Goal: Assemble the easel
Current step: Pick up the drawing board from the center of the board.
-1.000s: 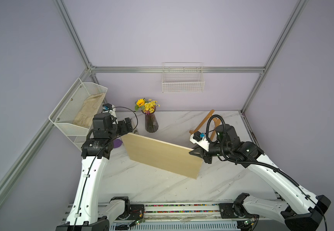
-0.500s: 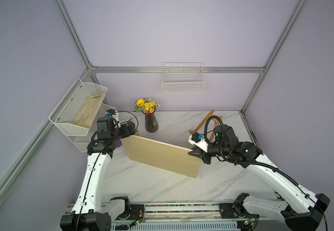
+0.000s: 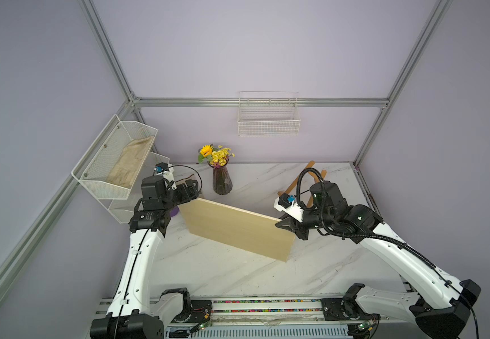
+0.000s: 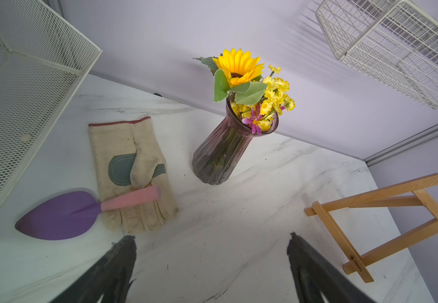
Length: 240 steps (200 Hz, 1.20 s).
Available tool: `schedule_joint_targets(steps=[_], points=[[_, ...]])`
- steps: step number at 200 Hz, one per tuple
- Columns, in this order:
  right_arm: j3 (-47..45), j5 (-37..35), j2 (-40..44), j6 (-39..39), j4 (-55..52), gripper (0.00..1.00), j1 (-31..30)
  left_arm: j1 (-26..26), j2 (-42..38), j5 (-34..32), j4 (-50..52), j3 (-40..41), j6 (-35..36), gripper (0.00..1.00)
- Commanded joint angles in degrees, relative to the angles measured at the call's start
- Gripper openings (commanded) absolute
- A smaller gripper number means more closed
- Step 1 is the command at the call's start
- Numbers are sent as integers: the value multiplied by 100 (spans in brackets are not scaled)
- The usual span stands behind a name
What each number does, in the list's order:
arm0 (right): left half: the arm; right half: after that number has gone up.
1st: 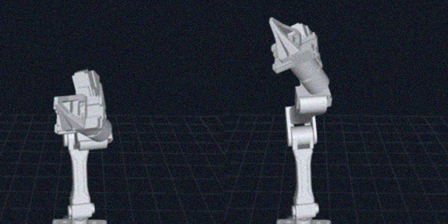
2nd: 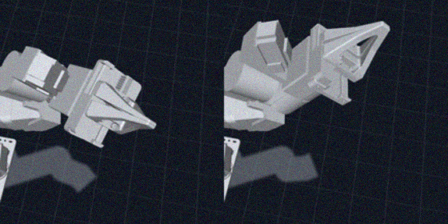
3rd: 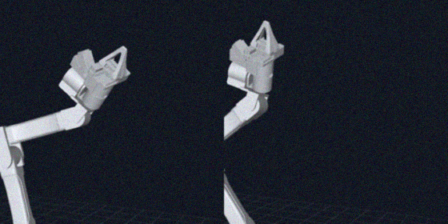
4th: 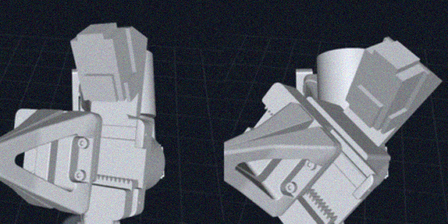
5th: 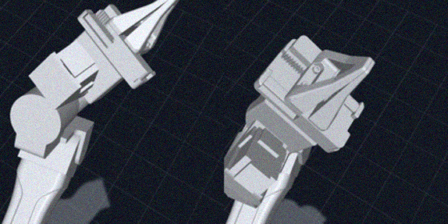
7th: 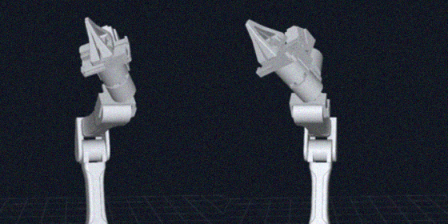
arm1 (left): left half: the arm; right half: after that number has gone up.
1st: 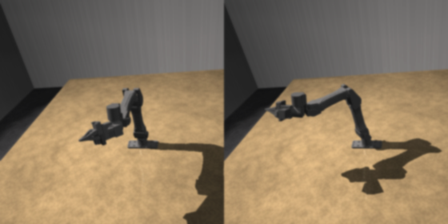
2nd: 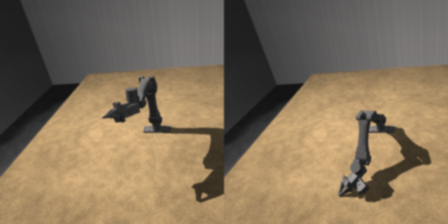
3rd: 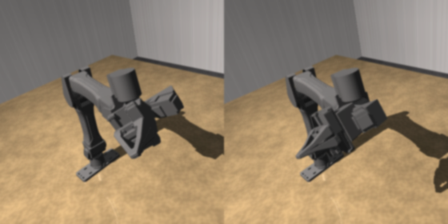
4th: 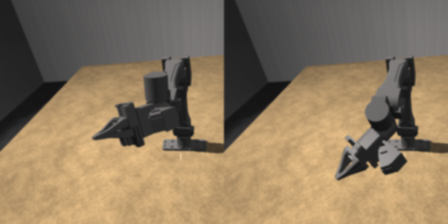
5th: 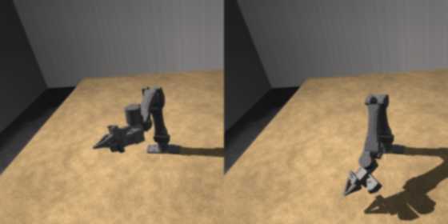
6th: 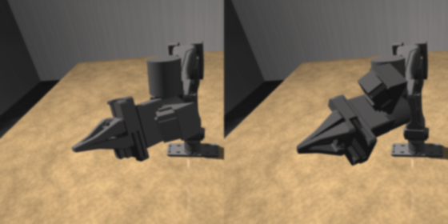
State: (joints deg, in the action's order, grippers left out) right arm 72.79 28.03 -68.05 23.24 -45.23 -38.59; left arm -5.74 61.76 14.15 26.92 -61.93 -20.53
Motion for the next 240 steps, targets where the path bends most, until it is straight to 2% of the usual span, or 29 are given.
schedule_joint_targets(steps=[1,62,139,171,193,220,240], points=[[234,44,-284,108,7,18,-164,90,-237,640,7,263,-91,89],[618,-159,-686,44,-203,26,-436,99,-496,777,-167,571,-220,89],[1341,-929,-1359,-223,-633,31,-760,108,-698,740,-268,765,-202,88],[1452,-941,-1254,-240,-743,31,-769,108,-801,665,-269,925,-146,88],[1473,-845,-1081,-178,-847,35,-770,108,-849,542,-237,1011,-98,88],[1426,-823,-1114,-177,-1167,35,-771,108,-871,303,-214,1063,-90,88],[1536,-842,-1256,-253,-1168,35,-776,108,-893,375,-229,1084,-140,88]])
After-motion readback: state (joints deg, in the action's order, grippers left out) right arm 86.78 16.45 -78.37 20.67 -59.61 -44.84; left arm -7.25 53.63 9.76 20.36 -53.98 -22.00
